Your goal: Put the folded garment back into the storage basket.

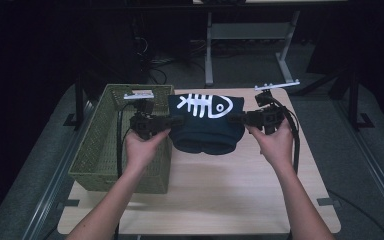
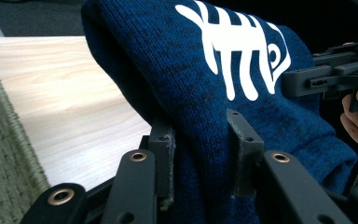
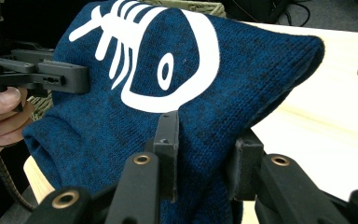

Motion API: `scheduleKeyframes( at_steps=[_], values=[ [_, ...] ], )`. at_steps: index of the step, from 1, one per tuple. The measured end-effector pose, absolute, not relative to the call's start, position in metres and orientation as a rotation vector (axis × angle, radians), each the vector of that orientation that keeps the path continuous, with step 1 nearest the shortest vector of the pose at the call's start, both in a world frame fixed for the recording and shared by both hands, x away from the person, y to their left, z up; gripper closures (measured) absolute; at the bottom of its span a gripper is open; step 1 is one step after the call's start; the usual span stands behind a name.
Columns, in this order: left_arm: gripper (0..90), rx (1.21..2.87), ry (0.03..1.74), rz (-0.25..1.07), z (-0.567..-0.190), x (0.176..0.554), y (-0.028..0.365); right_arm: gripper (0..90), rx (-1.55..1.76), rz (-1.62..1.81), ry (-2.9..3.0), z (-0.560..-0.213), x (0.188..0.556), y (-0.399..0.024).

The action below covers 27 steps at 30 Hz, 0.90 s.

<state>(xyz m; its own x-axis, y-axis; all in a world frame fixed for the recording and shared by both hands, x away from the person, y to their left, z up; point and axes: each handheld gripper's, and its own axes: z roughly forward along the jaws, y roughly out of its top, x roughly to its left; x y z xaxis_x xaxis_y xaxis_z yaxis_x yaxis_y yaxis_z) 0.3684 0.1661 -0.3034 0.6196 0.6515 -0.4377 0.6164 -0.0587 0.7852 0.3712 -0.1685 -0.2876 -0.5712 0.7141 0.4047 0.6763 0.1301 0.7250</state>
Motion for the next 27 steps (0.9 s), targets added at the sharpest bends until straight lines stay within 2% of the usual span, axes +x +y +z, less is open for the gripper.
scheduleKeyframes(
  at_steps=[27],
  values=[
    [67.7,1.716,1.09,0.072,-0.297,0.367,0.208,69.1,1.386,1.481,2.388,-0.282,0.385,-0.126]
  ],
)
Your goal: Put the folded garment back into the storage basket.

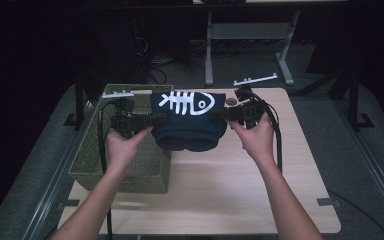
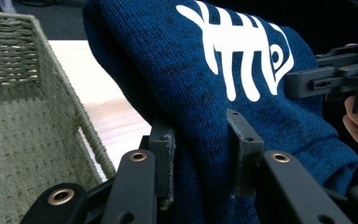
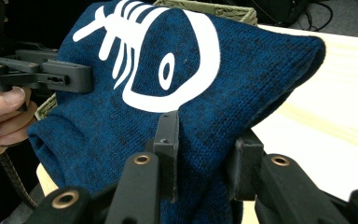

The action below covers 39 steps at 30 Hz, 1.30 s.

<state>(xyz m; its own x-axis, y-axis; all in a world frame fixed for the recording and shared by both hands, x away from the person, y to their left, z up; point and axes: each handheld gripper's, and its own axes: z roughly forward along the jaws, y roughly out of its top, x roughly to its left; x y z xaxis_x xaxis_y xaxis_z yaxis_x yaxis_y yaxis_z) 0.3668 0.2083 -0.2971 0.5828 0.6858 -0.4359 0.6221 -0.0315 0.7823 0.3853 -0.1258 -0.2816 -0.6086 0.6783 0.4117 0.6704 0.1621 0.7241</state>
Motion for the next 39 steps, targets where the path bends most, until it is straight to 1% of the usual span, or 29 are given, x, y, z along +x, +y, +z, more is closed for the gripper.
scheduleKeyframes(
  at_steps=[9,39],
  values=[
    [67.6,1.711,1.103,0.09,-0.295,0.365,0.224,69.1,1.368,1.48,2.41,-0.278,0.389,-0.11],
    [67.5,1.707,1.172,0.132,-0.295,0.363,0.275,69.0,1.326,1.489,2.471,-0.283,0.402,-0.055]
  ],
)
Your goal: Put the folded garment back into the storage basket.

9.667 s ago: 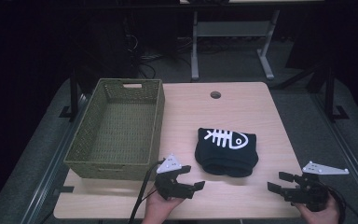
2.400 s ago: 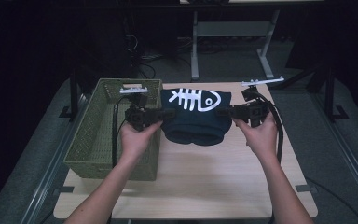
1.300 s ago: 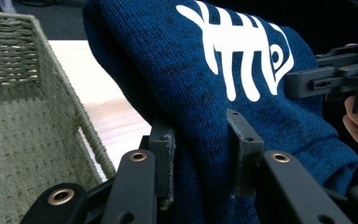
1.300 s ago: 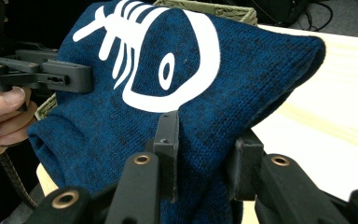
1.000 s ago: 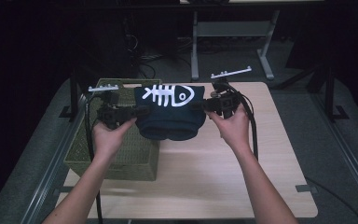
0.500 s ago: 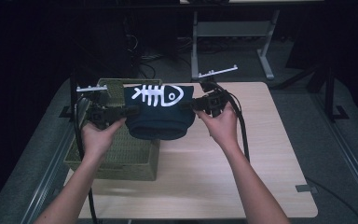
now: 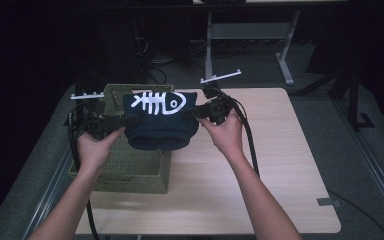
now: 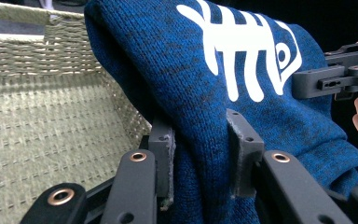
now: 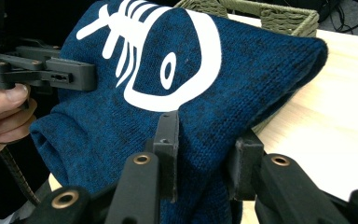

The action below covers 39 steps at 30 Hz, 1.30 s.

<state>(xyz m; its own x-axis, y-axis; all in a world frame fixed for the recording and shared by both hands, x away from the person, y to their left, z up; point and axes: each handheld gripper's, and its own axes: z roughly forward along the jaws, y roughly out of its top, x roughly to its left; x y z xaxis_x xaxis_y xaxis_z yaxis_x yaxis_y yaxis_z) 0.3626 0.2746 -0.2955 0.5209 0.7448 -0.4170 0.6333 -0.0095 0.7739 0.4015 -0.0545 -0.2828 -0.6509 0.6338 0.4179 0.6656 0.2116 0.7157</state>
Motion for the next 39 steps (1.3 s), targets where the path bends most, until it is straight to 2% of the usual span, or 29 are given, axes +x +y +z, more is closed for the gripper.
scheduleKeyframes(
  at_steps=[39],
  values=[
    [66.1,1.716,1.286,0.18,-0.305,0.362,0.34,68.7,-1.255,-1.429,-2.42,-0.299,0.412,0.021]
  ],
)
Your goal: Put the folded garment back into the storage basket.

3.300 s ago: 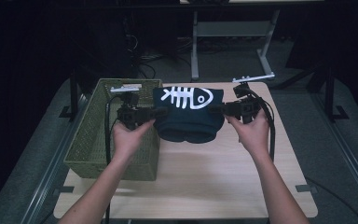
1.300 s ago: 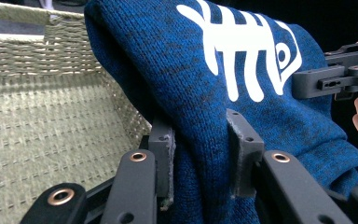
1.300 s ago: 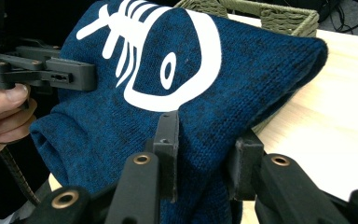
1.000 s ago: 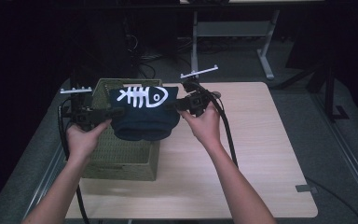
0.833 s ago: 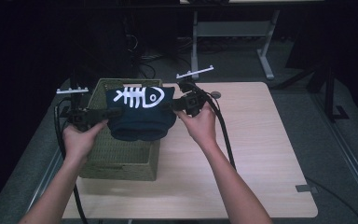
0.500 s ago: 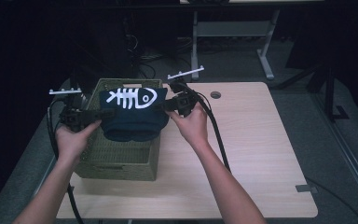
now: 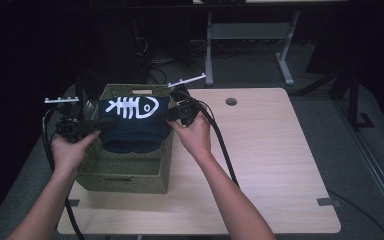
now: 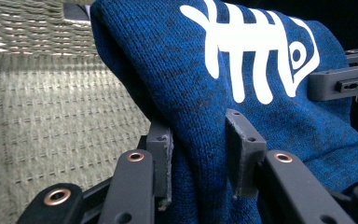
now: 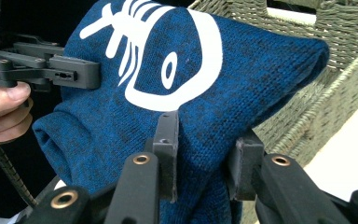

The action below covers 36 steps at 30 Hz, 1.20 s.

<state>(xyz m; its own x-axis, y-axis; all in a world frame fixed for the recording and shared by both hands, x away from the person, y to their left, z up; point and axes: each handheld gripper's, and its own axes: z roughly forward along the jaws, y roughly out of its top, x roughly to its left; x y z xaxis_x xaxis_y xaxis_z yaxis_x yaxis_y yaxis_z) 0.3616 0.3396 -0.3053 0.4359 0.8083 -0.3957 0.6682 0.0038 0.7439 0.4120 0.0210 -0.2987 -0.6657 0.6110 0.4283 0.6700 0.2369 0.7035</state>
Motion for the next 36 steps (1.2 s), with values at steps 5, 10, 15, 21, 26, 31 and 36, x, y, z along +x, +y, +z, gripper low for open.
scheduleKeyframes(
  at_steps=[5,10,15,21,26,31,36],
  values=[
    [66.1,1.712,1.304,0.179,-0.309,0.361,0.347,68.6,-1.243,-1.426,-2.43,-0.301,0.413,0.029],
    [66.0,1.708,1.322,0.178,-0.314,0.362,0.356,68.4,-1.238,-1.406,-2.437,-0.304,0.414,0.039],
    [65.7,1.705,1.34,0.182,-0.319,0.363,0.363,68.4,-1.243,-1.4,-2.436,-0.308,0.416,0.049],
    [65.2,1.712,1.359,0.177,-0.327,0.366,0.37,68.3,-1.239,-1.389,-2.446,-0.314,0.418,0.057],
    [65.2,1.712,1.381,0.18,-0.332,0.368,0.372,68.2,-1.241,-1.373,-2.454,-0.319,0.42,0.062],
    [65.2,1.717,1.4,0.174,-0.339,0.37,0.375,68.1,-1.249,-1.351,-2.456,-0.325,0.421,0.068],
    [65.2,1.747,1.415,0.181,-0.343,0.372,0.377,67.9,-1.25,-1.332,-2.471,-0.333,0.423,0.073]
  ],
)
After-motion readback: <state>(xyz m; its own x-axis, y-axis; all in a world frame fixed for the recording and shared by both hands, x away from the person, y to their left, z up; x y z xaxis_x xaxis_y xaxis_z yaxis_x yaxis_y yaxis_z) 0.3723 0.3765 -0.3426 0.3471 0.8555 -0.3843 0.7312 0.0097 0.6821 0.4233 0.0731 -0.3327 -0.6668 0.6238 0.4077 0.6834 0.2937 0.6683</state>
